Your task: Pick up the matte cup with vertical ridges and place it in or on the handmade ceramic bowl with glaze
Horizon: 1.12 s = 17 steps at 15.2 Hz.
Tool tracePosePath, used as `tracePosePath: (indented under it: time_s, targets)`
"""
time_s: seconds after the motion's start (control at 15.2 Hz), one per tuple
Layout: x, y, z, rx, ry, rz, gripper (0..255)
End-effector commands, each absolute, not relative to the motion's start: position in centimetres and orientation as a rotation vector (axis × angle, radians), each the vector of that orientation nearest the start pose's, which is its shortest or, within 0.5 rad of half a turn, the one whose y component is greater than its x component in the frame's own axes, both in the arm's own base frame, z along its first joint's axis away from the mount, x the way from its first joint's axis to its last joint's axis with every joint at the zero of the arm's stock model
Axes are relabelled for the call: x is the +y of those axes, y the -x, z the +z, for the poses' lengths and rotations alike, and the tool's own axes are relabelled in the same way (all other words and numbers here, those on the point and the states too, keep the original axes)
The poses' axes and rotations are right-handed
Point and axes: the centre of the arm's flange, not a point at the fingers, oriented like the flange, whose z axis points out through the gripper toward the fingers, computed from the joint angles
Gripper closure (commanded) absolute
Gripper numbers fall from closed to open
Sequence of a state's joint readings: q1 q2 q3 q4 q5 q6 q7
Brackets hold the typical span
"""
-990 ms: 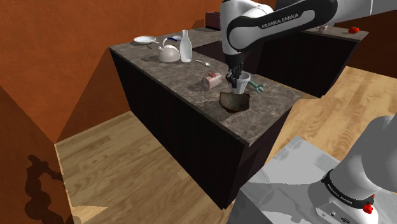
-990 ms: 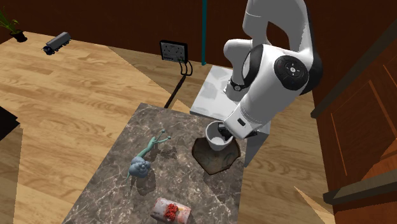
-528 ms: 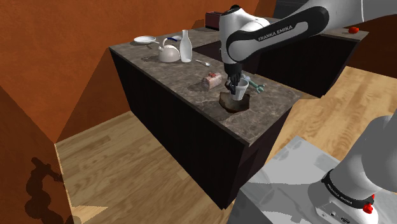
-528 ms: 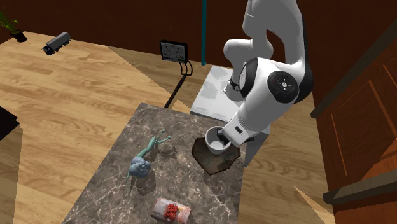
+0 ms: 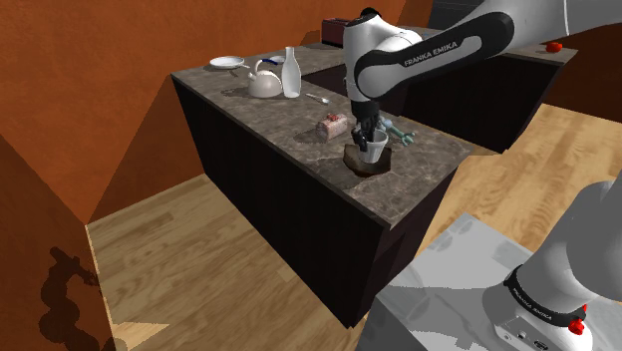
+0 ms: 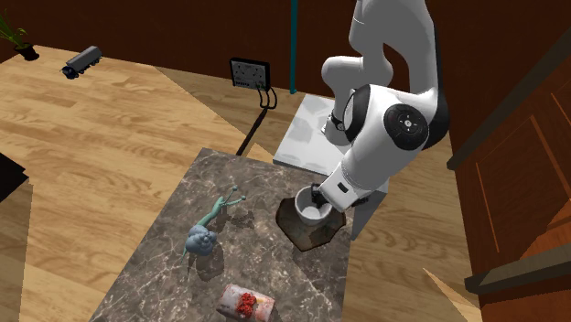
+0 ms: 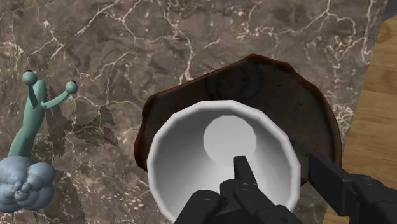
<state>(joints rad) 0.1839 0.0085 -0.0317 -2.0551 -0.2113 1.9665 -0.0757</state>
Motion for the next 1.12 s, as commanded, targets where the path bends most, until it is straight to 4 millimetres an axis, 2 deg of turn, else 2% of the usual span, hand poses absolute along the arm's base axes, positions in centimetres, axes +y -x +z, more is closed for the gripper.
tracePosePath:
  time_s: [0.0,0.26,0.53,1.06]
  targets:
    - [6.9,-53.6,42.6,-0.529,3.290,0.149,0]
    - [6.9,-53.6,42.6,-0.529,3.290,0.149,0]
    - [7.9,-53.9,47.4,-0.529,3.290,0.149,0]
    - [7.9,-53.9,47.4,-0.529,3.290,0.149,0]
